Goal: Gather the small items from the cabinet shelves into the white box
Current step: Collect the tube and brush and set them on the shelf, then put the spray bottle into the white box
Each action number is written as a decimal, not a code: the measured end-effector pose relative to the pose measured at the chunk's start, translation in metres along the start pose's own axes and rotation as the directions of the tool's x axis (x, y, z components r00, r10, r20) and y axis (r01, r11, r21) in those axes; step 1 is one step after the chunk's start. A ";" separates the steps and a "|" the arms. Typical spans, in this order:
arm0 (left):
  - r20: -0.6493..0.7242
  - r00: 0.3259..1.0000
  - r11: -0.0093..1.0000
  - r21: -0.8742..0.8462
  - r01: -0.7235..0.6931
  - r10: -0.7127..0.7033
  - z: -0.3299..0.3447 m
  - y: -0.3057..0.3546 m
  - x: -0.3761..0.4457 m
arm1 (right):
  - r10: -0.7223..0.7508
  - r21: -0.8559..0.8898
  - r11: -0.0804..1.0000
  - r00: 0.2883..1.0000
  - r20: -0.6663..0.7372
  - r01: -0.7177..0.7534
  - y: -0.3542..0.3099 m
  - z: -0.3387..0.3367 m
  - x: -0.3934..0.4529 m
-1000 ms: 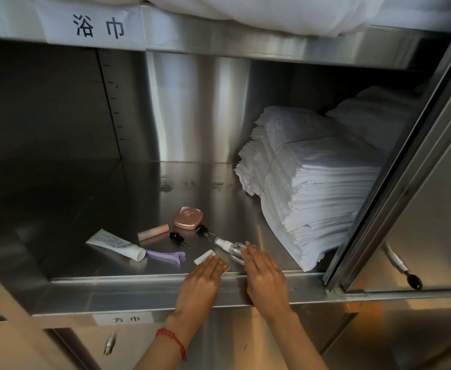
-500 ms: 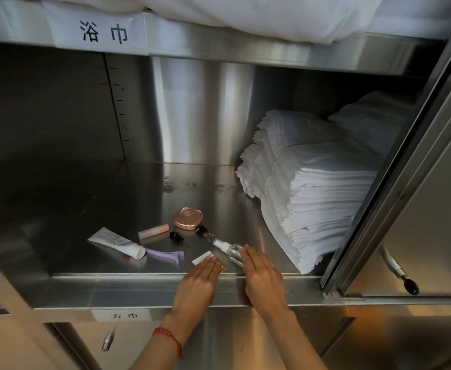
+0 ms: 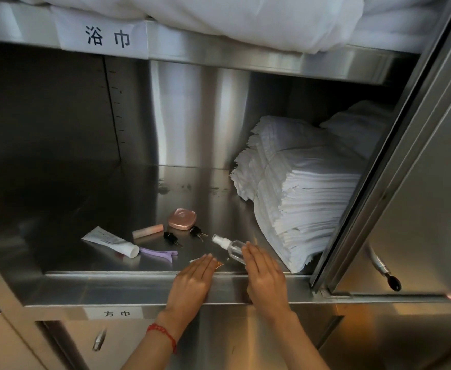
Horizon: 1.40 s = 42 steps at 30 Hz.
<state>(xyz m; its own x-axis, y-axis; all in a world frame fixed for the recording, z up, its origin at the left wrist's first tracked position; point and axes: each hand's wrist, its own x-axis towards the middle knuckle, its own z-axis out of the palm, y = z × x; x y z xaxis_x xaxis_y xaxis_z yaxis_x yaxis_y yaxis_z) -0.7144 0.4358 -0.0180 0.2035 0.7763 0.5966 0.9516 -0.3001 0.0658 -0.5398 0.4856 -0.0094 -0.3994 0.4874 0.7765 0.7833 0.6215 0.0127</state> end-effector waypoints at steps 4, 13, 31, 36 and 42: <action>-0.098 0.993 0.997 -0.009 -0.070 0.069 -0.001 -0.001 0.002 | -0.006 -0.005 1.000 1.000 0.011 0.006 0.002 -0.013 0.000; -0.278 0.936 0.966 -0.078 -0.246 0.216 -0.012 -0.001 0.005 | 0.079 -0.082 0.994 0.997 0.005 -0.078 -0.010 -0.043 -0.012; -0.448 0.806 0.843 -0.183 -0.506 0.386 -0.017 0.058 0.007 | 0.183 -0.405 0.881 0.966 -0.185 -0.244 -0.024 -0.136 -0.064; -0.468 0.774 0.795 -0.216 -0.568 0.426 -0.017 0.091 0.007 | 0.237 -0.482 0.825 0.955 -0.177 -0.294 -0.019 -0.166 -0.087; -0.509 0.719 0.738 -0.218 -0.639 0.472 -0.022 0.146 0.015 | 0.239 -0.564 0.762 0.947 -0.213 -0.319 0.000 -0.207 -0.107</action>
<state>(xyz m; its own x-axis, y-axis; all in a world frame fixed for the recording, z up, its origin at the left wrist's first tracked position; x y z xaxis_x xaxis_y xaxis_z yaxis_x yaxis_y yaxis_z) -0.5778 0.3918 0.0178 0.4788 0.1342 0.8676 0.5222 -0.8379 -0.1585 -0.3983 0.3060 0.0380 -0.0892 0.4797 0.8729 0.9928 -0.0278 0.1167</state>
